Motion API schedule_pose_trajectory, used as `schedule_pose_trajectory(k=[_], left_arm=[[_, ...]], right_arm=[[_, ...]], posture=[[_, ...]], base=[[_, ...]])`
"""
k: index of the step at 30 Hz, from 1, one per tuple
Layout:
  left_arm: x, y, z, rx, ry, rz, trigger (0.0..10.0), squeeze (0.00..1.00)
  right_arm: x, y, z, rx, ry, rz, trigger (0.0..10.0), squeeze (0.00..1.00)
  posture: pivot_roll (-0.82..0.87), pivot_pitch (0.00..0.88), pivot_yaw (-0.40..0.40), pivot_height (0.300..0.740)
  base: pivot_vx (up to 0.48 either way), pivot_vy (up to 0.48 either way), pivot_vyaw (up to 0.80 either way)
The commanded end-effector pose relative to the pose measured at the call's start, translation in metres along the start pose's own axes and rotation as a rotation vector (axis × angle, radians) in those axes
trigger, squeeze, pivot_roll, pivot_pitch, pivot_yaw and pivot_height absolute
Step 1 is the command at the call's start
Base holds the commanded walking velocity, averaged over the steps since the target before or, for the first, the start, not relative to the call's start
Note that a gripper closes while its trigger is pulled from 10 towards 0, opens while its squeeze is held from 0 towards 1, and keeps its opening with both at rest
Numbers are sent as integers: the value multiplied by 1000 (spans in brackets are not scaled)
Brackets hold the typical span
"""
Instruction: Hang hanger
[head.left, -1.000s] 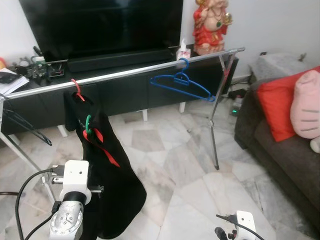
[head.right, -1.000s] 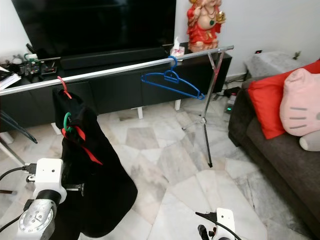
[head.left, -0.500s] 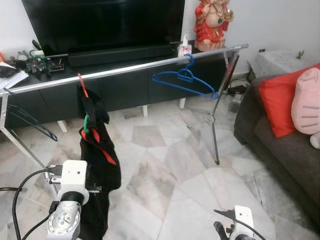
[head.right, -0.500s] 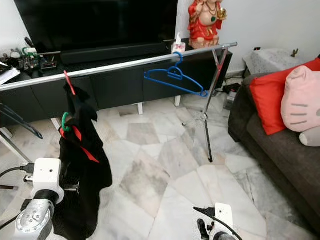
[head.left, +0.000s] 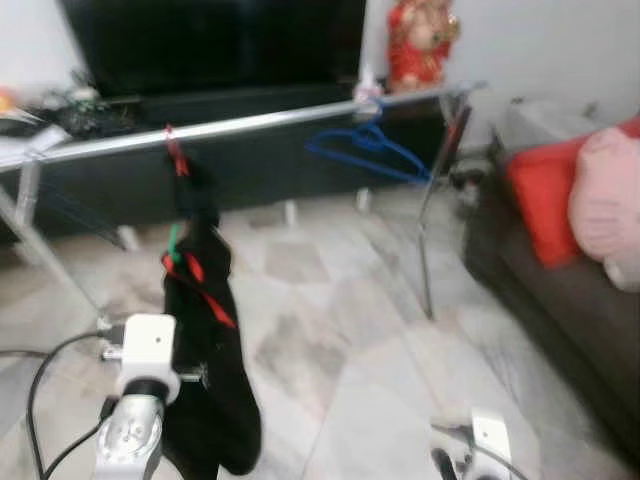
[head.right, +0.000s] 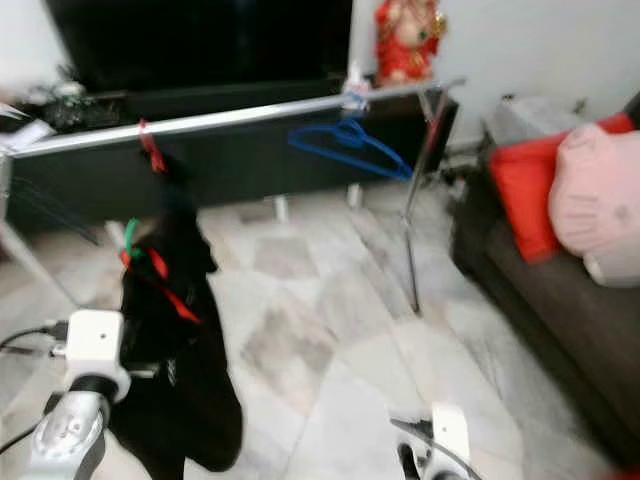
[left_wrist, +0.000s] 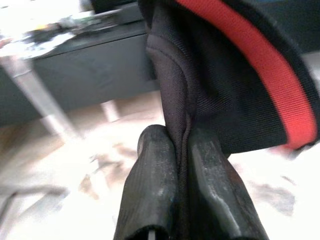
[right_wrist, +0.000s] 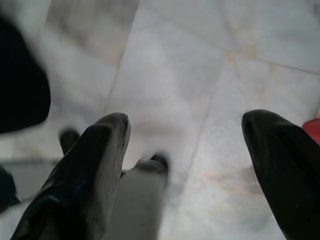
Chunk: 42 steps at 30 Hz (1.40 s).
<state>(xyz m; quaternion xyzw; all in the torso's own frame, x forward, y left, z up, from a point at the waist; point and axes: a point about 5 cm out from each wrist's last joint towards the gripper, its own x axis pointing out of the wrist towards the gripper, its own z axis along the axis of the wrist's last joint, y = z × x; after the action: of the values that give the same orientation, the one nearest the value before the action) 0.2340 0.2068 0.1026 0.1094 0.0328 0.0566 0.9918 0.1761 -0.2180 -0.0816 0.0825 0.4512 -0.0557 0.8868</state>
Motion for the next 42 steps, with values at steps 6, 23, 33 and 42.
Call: schedule_pose_trajectory(k=[6,23,33,42], left_arm=[[-2,2,0,3,0,6,10000,0],[-2,3,0,-1,1,-6,10000,0],[1,4,1,0,-2,-21,10000,0],[4,-2,7,-7,-5,-128,10000,0]], right_arm=[[2,2,10,8,-30,-3,10000,0],[2,1,10,14,-30,-13,10000,0],[2,2,13,-6,-48,-2,10000,0],[2,7,20,-87,-101,48,10000,0]], posture=[[35,0,-12,740],[42,0,-16,740],[44,0,-11,740],[34,0,6,740]], base=[[-289,0,0],[-300,0,-282],[-306,0,0],[-283,0,0]])
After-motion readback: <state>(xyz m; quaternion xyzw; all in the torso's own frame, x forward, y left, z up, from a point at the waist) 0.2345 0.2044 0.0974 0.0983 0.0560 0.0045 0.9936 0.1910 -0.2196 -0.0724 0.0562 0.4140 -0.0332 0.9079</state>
